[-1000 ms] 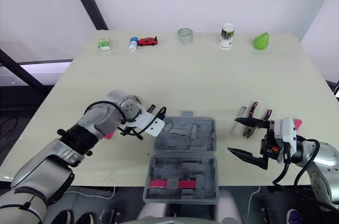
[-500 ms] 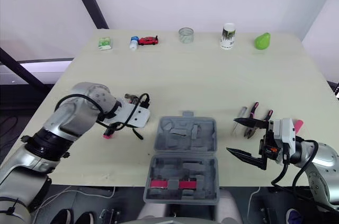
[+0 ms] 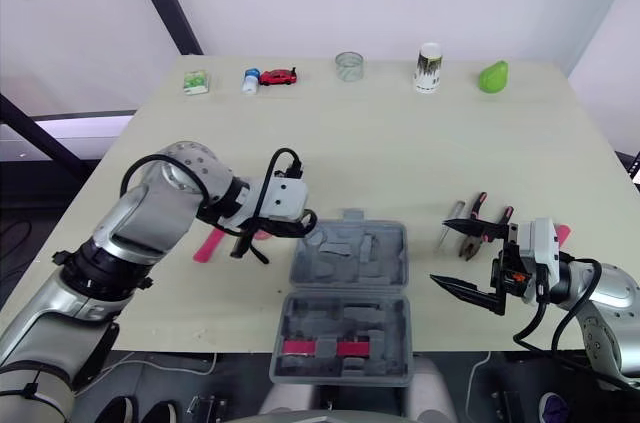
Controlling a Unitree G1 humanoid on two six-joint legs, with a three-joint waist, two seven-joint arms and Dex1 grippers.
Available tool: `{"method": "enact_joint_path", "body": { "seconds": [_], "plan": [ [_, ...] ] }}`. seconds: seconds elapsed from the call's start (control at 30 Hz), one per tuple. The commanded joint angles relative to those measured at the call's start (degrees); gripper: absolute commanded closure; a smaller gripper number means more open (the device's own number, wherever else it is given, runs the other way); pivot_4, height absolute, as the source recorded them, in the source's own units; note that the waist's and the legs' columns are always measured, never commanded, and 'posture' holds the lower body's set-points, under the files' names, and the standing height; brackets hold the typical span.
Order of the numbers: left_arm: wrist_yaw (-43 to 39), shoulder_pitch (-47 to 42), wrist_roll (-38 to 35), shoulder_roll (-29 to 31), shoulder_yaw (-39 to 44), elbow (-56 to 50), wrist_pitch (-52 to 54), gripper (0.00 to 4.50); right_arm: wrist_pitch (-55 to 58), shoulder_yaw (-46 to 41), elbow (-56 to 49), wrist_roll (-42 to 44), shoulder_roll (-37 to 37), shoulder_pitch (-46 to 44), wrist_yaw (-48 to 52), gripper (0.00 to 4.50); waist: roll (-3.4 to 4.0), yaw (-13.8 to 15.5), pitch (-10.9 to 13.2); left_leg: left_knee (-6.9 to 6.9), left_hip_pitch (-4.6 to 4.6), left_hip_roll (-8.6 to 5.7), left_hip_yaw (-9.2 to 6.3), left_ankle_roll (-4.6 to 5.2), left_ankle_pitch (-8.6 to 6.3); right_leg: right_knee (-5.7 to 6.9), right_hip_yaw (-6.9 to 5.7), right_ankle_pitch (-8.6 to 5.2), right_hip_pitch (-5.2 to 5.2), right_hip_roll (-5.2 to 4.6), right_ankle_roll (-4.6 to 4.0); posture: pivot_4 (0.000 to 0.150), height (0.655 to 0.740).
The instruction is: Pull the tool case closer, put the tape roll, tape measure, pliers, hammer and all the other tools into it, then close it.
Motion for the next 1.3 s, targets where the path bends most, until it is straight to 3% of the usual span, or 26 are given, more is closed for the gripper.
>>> {"method": "enact_joint_path", "body": {
  "seconds": [0.03, 0.83, 1.3],
  "plan": [
    [2.05, -1.20, 1.15, -1.05, -3.52, 3.97, 0.29, 4.41, 0.24, -1.84, -2.40, 1.42, -1.35, 0.31, 0.43, 0.00, 0.01, 0.01, 0.00, 0.00, 0.01, 0.00, 0.01, 0.00, 0.00, 0.01, 0.01, 0.00, 0.00, 0.00, 0.00, 0.150, 0.7400],
    [7.36, 0.05, -4.16, -6.91, -4.48, 19.89, -3.28, 4.41, 1.56, -3.58, -1.46, 2.36, -3.76, -0.52, 1.02, 0.00, -0.01, 0.14, 0.00, 0.01, -0.01, 0.00, 0.02, 0.00, 0.00, 0.00, 0.03, 0.00, -0.01, -0.02, 0.00, 0.150, 0.7400],
    [8.95, -3.21, -3.09, -7.45, -5.19, 29.02, -9.32, 4.41, 0.21, -3.77, -0.74, 1.61, -3.18, 0.03, 0.67, 0.00, -0.01, 0.13, 0.00, 0.01, -0.01, -0.01, 0.02, 0.00, 0.00, 0.01, 0.02, 0.01, -0.01, -0.02, 0.00, 0.150, 0.7400]
  ]
}}
